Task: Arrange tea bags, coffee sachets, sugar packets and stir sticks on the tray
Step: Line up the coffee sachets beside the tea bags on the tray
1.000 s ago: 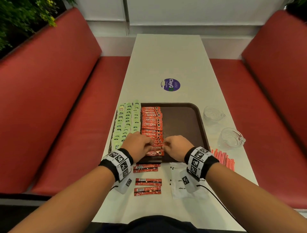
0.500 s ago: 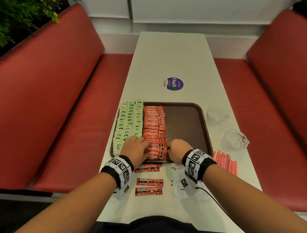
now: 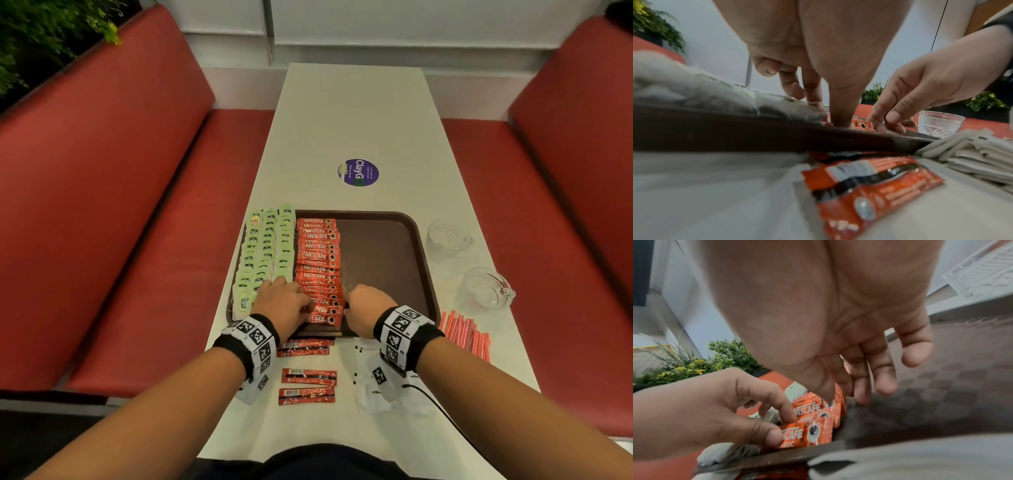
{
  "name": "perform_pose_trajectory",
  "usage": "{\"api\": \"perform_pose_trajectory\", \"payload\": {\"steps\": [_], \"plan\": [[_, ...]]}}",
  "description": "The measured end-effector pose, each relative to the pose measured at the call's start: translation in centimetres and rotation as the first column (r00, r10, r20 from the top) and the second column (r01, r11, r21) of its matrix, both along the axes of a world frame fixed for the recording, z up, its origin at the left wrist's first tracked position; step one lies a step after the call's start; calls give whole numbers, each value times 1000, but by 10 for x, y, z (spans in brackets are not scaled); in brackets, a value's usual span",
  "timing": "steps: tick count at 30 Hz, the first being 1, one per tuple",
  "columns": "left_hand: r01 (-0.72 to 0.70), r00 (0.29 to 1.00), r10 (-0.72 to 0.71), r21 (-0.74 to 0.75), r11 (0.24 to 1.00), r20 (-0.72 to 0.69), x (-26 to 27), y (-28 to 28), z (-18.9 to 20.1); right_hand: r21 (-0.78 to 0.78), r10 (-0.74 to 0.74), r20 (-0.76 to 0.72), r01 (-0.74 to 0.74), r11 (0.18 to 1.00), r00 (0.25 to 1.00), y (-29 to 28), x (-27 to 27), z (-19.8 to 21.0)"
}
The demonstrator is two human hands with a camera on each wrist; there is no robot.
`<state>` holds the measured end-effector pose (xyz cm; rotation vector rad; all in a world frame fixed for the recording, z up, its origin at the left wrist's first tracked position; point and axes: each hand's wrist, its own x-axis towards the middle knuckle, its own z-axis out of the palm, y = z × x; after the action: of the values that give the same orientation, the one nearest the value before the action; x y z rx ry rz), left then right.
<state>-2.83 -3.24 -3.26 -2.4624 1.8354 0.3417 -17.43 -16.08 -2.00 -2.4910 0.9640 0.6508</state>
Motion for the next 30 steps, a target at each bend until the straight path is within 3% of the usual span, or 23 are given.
{"api": "perform_pose_trajectory", "payload": {"steps": [5,8,15,19,26,30], "plan": [[0,999,-5,-131,991,-36,-3,19,0,-38,44,185,-37,999,982,4,-9,7],[58,997,-62,-125,991,-34,-7,39,-3,-4,145,258,-150,989,955,13,-11,9],[161,985,-164,50,986,51,-15,74,-18,0,355,82,-356,934,931,47,-8,8],[124,992,-124,54,991,-8,-13,81,-14,-53,464,19,-463,885,885,63,-6,6],[196,980,-197,131,972,-1,-12,88,-5,-76,481,-206,-504,861,852,80,0,2],[211,978,-209,104,972,-23,-10,92,-3,-142,479,-169,-503,853,861,82,2,2]]}}
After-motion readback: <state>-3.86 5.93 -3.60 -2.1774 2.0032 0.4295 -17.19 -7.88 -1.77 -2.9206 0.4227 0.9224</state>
